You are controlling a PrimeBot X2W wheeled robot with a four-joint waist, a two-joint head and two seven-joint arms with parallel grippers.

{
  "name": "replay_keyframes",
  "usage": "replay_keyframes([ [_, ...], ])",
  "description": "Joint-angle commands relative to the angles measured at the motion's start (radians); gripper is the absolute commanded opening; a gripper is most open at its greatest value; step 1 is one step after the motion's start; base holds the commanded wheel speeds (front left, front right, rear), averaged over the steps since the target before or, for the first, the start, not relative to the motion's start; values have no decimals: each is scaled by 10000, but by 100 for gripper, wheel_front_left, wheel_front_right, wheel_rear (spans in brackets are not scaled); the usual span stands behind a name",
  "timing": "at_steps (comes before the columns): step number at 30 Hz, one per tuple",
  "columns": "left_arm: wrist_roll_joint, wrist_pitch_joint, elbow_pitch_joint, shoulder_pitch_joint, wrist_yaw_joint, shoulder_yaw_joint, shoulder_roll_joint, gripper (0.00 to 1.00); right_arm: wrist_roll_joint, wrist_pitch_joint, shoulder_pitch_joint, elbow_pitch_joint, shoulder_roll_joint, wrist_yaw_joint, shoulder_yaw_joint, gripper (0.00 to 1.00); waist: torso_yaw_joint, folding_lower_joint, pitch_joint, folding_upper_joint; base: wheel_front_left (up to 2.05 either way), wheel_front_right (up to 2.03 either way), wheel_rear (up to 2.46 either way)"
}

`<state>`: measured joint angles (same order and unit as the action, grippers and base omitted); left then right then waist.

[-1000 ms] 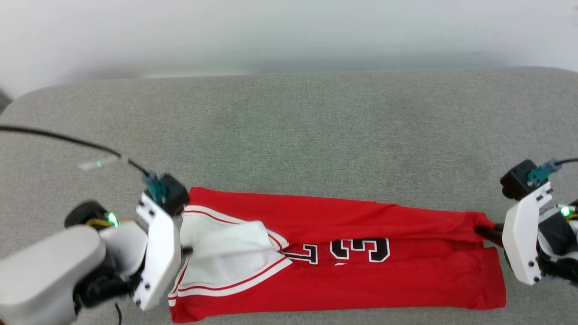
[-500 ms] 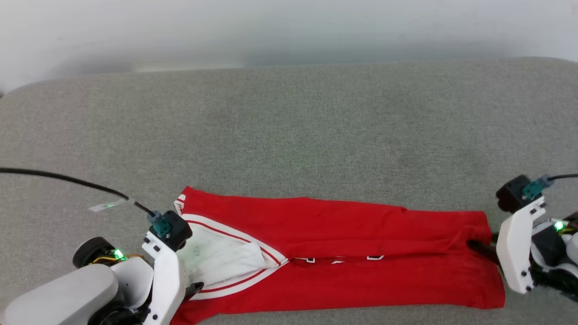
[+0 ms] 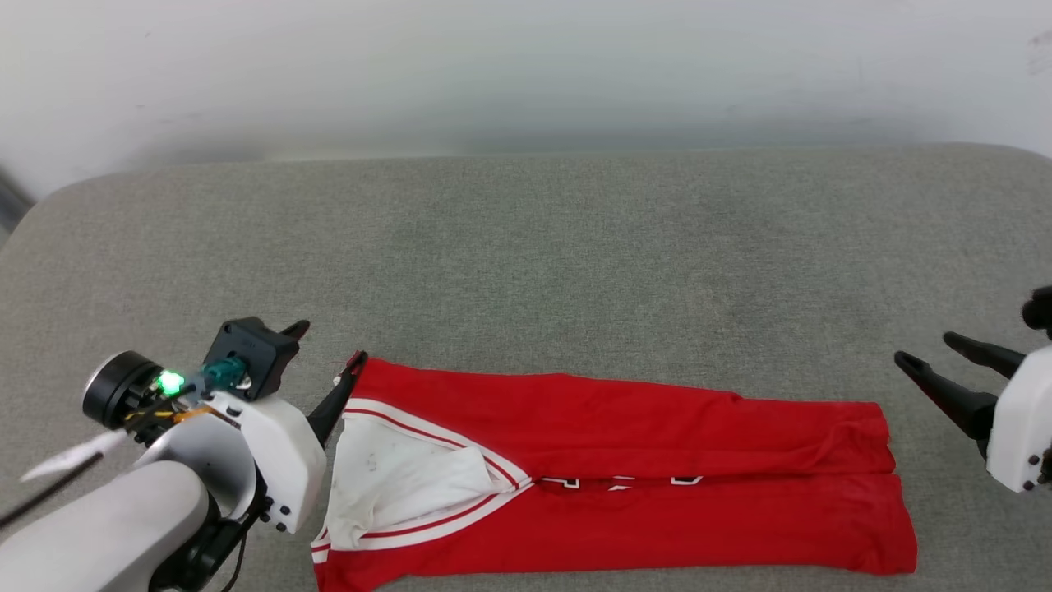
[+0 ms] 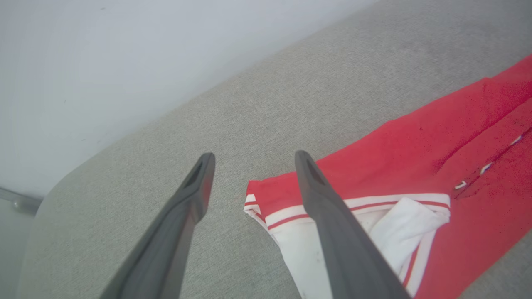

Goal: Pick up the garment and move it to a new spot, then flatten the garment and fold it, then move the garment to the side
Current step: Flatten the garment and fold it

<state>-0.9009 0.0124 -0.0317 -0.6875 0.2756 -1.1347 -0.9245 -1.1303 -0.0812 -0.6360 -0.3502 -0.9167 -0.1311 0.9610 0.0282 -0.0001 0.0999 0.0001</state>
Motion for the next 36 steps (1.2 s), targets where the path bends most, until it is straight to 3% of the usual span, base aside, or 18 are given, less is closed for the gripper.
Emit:
replay_keyframes([
  [1,192,-297,50,219,298,51,34,100,-79,164,305,-137,30,7,-189,100,18,1,37,-1,0,0,0],
  [8,303,-2308,249,989,2025,946,501,100,-491,741,1402,-837,485,6,-1213,100,156,1,208,-1,0,0,0],
  [16,1023,-2784,59,2317,3354,2516,1447,100,-1563,615,2491,-1360,1323,6,-1996,100,324,1,366,-1,0,0,0],
  [23,2758,-2783,100,3900,3416,4294,2898,100,-2379,46,3045,-1717,2047,6,-2156,100,489,1,560,-1,0,0,0],
  [28,4130,-2775,205,4945,3132,5810,4066,100,-2642,-402,3478,-1734,2635,6,-1853,100,549,1,598,-1,0,0,0],
  [29,4633,-2776,88,5415,3045,6451,4527,100,-2713,-725,3657,-1685,2878,6,-1612,100,568,1,579,-1,0,0,0],
  [35,5973,-2776,-181,6570,2435,7906,5688,100,-2644,-1013,3850,-1678,3281,6,-1246,100,593,1,489,-1,0,0,0],
  [36,6132,-2777,-220,6722,2318,8112,5887,100,-2568,-1004,3824,-1690,3289,6,-1208,44,594,1,470,-1,0,0,0],
])
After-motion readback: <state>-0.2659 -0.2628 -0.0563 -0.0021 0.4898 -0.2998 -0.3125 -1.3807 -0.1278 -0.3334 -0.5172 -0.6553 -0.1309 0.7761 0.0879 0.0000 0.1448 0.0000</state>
